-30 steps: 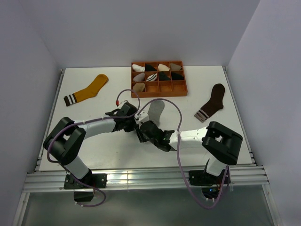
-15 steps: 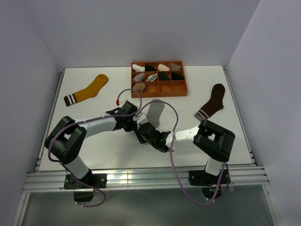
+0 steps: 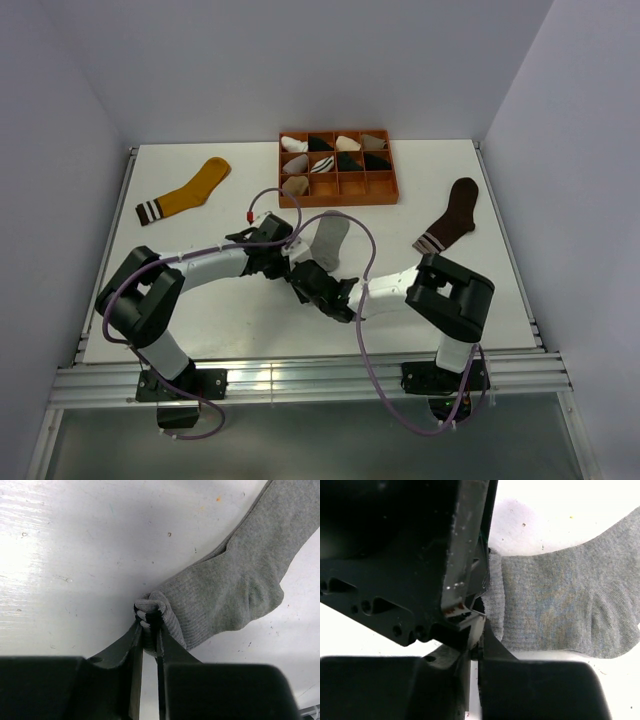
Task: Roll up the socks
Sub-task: Roll the sock at the center of the board.
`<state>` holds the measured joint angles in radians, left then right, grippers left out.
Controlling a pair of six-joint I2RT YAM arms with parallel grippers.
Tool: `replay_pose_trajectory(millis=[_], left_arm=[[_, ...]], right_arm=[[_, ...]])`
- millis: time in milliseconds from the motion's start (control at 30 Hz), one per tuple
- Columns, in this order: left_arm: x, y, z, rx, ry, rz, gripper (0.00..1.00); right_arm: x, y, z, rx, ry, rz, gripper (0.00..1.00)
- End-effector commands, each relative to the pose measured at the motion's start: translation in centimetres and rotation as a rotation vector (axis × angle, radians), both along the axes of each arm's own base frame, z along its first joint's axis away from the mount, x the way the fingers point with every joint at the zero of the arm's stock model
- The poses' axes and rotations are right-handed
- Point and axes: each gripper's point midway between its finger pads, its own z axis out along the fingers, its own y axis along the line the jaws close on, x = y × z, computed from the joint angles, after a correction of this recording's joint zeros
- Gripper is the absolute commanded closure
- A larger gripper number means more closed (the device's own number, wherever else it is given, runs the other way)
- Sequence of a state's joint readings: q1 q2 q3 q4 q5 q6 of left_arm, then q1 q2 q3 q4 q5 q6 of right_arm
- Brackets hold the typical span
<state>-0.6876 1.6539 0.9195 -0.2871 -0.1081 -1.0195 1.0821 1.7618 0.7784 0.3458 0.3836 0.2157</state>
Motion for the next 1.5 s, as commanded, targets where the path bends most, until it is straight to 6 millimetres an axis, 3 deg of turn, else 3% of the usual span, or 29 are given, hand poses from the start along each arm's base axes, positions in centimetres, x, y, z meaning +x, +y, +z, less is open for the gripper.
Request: replay_pose_trajectory(millis=[0,100,133,233,433,667,900,967,1467], left_arm=[[-0.6,-0.5,1.0,-0.029,0.01,0.01,0.82],[-0.5,0.0,1.8,-0.052,-0.02,0.053,0.64],[-0.4,0.3,1.8,-0.053,-0.028,0.069,0.5],[-0.1,0.4,3.1,-0.098,-0.059,0.107,0.37],[0.0,0.3,4.1,-0.183,-0.087,0.168,0.27],[0.0,-0.9,4.7,-0.264,-0.107,0.145,0.25],[-0.3,-2.6,4.0,-0.29,-0.07,0.092,0.29],[-0.4,-3.0,3.5,-0.287,-0.061,0.082,0.3],[-0.2,-3.8,0.1,-0.209,-0.015,0.057,0.41]], right_arm=[[-1.6,-2.3,-3.1,-0.08,0.142,-0.005,1.0],[-1.5,-2.9,-2.5,0.008,0.243,-0.012,1.0],[-1.5,-3.1,-2.4,0.03,0.273,-0.013,1.0],[-1.5,-3.4,-1.9,0.126,0.374,-0.027,1.0],[-2.3,-3.5,-1.7,0.282,0.528,-0.038,1.0],[-2.0,-4.9,-1.2,0.532,0.681,-0.101,1.0],[-3.1,-5.8,-3.2,0.69,0.849,-0.188,1.0],[-2.9,-5.9,-2.9,0.749,0.861,-0.196,1.0],[-2.8,-7.3,-4.5,0.769,0.915,-0.272,1.0]])
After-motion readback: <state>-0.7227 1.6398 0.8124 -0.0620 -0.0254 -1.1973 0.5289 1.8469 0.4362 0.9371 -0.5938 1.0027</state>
